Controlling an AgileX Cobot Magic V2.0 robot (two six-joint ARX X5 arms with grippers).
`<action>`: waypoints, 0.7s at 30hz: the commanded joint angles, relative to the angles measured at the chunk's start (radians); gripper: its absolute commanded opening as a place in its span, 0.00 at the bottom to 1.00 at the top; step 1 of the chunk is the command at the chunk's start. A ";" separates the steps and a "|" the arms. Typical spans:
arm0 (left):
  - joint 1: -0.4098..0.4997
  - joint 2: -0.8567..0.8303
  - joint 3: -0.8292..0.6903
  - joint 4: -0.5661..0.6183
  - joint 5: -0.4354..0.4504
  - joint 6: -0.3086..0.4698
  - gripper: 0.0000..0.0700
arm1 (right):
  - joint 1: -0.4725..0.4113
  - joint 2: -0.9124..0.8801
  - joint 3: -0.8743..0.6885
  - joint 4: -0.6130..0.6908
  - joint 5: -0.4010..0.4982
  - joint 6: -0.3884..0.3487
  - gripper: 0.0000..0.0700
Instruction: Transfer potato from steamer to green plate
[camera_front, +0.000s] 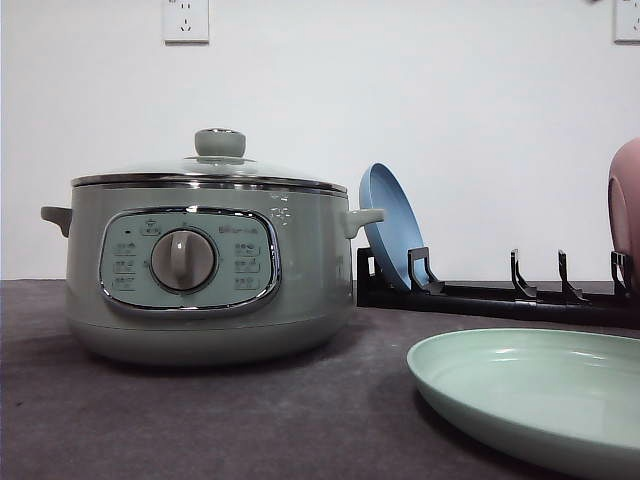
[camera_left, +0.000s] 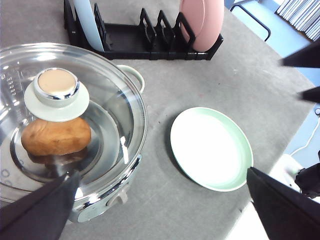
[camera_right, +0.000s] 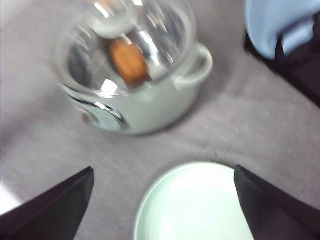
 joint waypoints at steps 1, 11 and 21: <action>-0.005 0.020 0.028 0.004 -0.017 0.003 1.00 | 0.004 -0.026 -0.010 -0.008 -0.014 0.032 0.81; -0.054 0.278 0.274 -0.193 -0.242 -0.003 1.00 | 0.004 -0.129 -0.020 -0.042 -0.039 0.090 0.91; -0.118 0.626 0.607 -0.299 -0.407 -0.028 1.00 | 0.004 -0.126 -0.020 0.006 -0.039 0.073 0.92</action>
